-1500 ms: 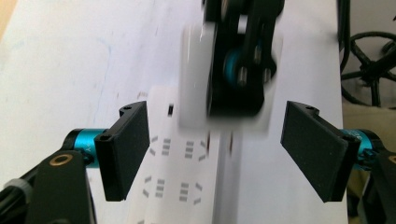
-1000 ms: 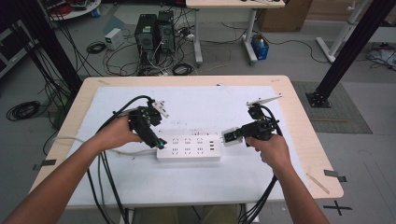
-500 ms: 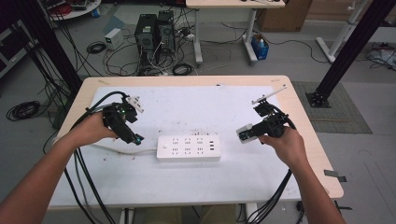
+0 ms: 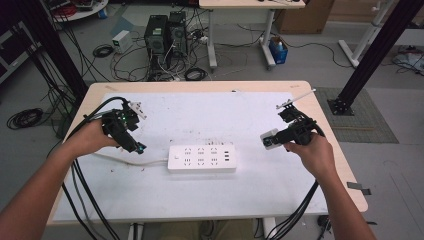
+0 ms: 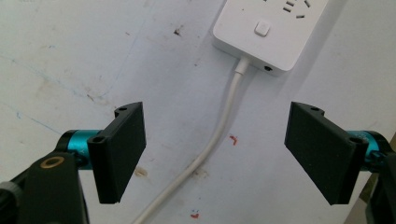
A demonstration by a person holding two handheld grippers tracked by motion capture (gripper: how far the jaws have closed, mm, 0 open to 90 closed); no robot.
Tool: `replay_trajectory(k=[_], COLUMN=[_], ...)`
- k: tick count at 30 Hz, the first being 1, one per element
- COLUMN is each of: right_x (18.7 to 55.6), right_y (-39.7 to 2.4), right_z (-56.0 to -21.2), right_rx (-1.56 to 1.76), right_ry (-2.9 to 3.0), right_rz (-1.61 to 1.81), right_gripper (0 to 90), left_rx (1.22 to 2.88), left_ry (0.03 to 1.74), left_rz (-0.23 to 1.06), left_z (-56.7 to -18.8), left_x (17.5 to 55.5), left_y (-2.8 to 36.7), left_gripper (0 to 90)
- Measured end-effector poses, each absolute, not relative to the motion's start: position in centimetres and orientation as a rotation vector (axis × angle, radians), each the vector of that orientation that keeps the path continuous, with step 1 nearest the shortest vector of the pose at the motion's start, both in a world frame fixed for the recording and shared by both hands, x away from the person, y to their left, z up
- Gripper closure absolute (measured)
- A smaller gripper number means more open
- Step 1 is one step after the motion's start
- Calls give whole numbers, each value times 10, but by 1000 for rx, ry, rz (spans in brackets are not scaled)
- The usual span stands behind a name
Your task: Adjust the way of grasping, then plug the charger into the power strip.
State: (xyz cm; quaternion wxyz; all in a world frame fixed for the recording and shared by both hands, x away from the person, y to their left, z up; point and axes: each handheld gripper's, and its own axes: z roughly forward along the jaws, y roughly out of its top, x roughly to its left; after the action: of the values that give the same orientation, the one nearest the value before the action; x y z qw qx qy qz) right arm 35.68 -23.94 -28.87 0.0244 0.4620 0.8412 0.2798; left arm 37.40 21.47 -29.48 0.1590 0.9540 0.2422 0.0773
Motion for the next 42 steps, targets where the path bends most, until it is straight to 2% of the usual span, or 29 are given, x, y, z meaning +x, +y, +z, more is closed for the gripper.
replay_trajectory(k=[9, 15, 23, 32, 42], right_x=[363, 371, 385, 396, 404], right_y=[-222, -207, -182, -144, -102], right_z=[-292, -287, -282, -286, -312], right_rx=[1347, 1286, 1181, 1005, 734], right_ry=[2635, 2691, 2761, 2861, 3002], right_rz=[826, 785, 686, 570, 516], right_gripper=[620, 620, 620, 621, 621], left_rx=[2714, 2761, 2744, 2807, 2831], left_ry=[744, 733, 732, 665, 619], left_rz=[231, 220, 261, 260, 224], left_z=[-291, -291, -292, -295, -307], left_x=[370, 371, 380, 386, 390], left_y=[224, 229, 224, 213, 212], left_gripper=[207, 207, 207, 207, 207])
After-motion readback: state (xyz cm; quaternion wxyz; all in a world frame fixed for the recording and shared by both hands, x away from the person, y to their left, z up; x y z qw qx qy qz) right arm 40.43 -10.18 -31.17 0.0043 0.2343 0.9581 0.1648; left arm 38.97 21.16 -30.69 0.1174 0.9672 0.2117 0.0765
